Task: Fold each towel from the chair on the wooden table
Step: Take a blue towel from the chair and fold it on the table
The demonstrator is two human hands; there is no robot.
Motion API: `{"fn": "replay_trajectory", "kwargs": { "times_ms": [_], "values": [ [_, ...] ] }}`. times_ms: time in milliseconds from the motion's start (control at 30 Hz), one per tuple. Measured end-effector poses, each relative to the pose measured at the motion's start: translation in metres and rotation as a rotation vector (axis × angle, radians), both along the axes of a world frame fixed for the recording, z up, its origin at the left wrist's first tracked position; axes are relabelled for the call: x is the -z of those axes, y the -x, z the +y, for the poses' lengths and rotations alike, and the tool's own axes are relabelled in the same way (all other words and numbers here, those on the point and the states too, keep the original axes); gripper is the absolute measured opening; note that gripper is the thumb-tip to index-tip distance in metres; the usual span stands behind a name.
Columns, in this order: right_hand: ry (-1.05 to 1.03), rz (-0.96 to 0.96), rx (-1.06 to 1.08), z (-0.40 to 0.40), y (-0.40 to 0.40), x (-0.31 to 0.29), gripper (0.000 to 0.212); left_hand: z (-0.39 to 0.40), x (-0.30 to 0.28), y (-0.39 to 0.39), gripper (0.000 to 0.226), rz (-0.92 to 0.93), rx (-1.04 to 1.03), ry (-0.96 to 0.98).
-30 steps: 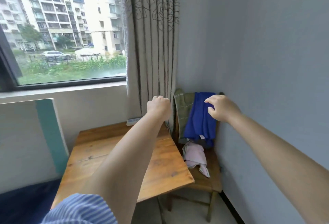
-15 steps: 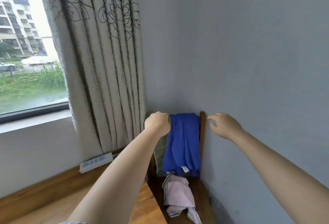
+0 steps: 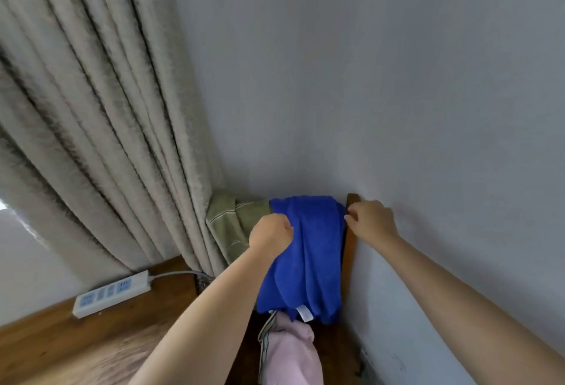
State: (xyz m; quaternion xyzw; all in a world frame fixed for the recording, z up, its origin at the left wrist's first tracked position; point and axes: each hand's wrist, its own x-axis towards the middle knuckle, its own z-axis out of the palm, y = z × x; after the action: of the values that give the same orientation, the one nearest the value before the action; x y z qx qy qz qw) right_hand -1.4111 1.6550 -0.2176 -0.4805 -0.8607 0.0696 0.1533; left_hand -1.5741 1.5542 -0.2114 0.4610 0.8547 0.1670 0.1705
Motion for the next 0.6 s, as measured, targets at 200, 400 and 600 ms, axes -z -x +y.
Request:
{"fn": "replay_trajectory", "kwargs": {
  "times_ms": [200,400,600],
  "values": [
    [-0.021,-0.105,-0.018,0.054,0.028,0.035,0.032,0.052,0.026,0.008,0.021,-0.129,-0.068,-0.098],
    [-0.023,0.055,-0.023,0.07,0.041,0.058,0.022,0.083,0.037,0.015,0.047,-0.091,-0.128,-0.117],
    [-0.01,0.152,-0.036,0.071,0.037,0.062,0.015,0.098,0.044,0.009,0.052,-0.188,-0.142,-0.133]
  ]
}}
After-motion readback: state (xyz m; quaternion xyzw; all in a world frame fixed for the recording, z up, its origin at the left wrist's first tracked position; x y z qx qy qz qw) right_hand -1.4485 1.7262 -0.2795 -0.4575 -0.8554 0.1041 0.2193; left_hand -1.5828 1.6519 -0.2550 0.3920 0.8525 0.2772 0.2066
